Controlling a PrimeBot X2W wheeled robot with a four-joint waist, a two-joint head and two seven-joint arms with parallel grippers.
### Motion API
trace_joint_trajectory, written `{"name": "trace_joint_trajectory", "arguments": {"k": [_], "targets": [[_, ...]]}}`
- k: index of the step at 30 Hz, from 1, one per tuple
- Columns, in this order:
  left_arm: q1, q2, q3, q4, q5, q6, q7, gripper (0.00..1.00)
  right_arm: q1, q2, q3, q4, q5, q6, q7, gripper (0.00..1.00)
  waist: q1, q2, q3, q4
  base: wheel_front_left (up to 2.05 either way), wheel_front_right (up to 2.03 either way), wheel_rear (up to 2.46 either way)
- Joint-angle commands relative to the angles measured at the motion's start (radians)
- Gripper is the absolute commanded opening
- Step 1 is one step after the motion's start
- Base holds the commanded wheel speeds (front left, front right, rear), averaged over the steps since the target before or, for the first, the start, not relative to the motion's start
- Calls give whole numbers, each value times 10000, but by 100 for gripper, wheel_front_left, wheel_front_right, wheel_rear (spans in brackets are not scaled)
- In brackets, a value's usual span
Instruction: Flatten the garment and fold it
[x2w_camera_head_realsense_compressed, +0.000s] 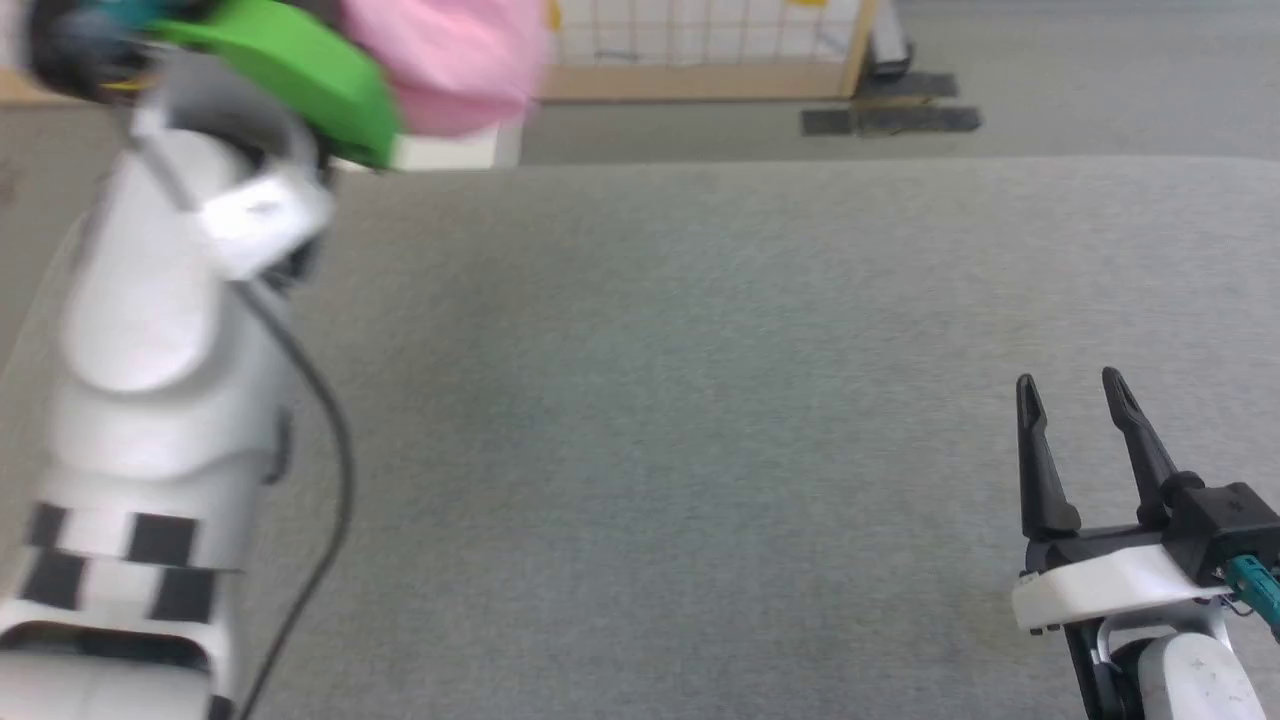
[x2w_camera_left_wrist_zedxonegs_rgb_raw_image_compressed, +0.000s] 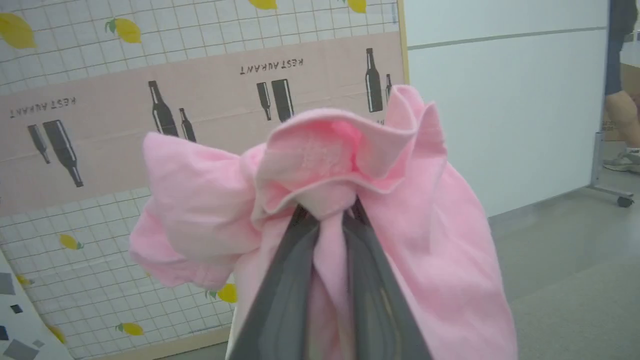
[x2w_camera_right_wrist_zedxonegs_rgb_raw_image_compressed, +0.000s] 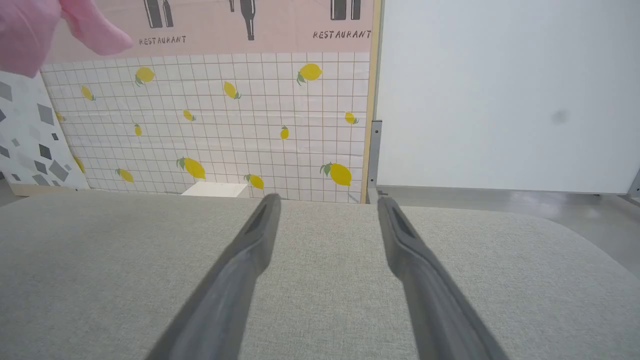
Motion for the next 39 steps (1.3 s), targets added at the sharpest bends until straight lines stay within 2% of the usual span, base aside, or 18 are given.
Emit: {"name": "trace_joint_trajectory", "arguments": {"k": [1, 6, 12, 20, 24, 25, 26, 27, 30, 32, 39], "targets": [[113, -222, -306, -16, -177, -86, 223, 0, 184, -12, -35, 10, 79, -19, 13, 100, 1, -1, -691, -815, 0, 0, 0], [844, -991, -1780, -26, -1209, -188, 1736, 0, 272, -12, 14, 33, 75, -19, 13, 100, 1, -1, -667, -1342, 0, 0, 0], [2108, -1219, -3468, 302, -2282, -196, 3897, 0, 261, -12, 13, -17, 70, -19, 12, 100, 1, -1, -567, -1899, 0, 0, 0], [3849, -1576, -4545, 1755, -2624, 74, 5808, 0, 293, -12, 139, 13, 162, -19, 12, 100, 1, -1, -502, -2381, 0, 0, 0], [4141, -1744, -4768, 2313, -2690, 196, 6104, 0, 323, -12, 110, 19, 177, -19, 12, 100, 1, -1, -451, -2422, 0, 0, 0], [4135, -1769, -4779, 2440, -2681, 273, 6115, 32, 343, -12, 114, 12, 176, -19, 12, 100, 1, -1, -452, -2416, 0, 0, 0], [4096, -1773, -4792, 2501, -2627, 337, 6048, 85, 360, -12, 115, 10, 172, -19, 12, 100, 1, -1, -460, -2406, 0, 0, 0], [4039, -1773, -4756, 2528, -2585, 404, 5855, 100, 377, -12, 103, 17, 165, -19, 12, 100, 1, -1, -484, -2382, 0, 0, 0], [3913, -1748, -4455, 2407, -2612, 564, 5052, 100, 441, -12, 50, 38, 142, -19, 12, 100, 1, -1, -591, -2276, 0, 0, 0], [3820, -1662, -4112, 2150, -2616, 726, 4142, 100, 480, -12, 32, 55, 131, -19, 12, 100, 1, -1, -677, -2168, 0, 0, 0], [3822, -1136, -2749, 715, -2420, 1327, 131, 100, 673, -12, -79, -40, 82, -19, 12, 100, 1, -1, -935, -1560, 0, 0, 0]]}}
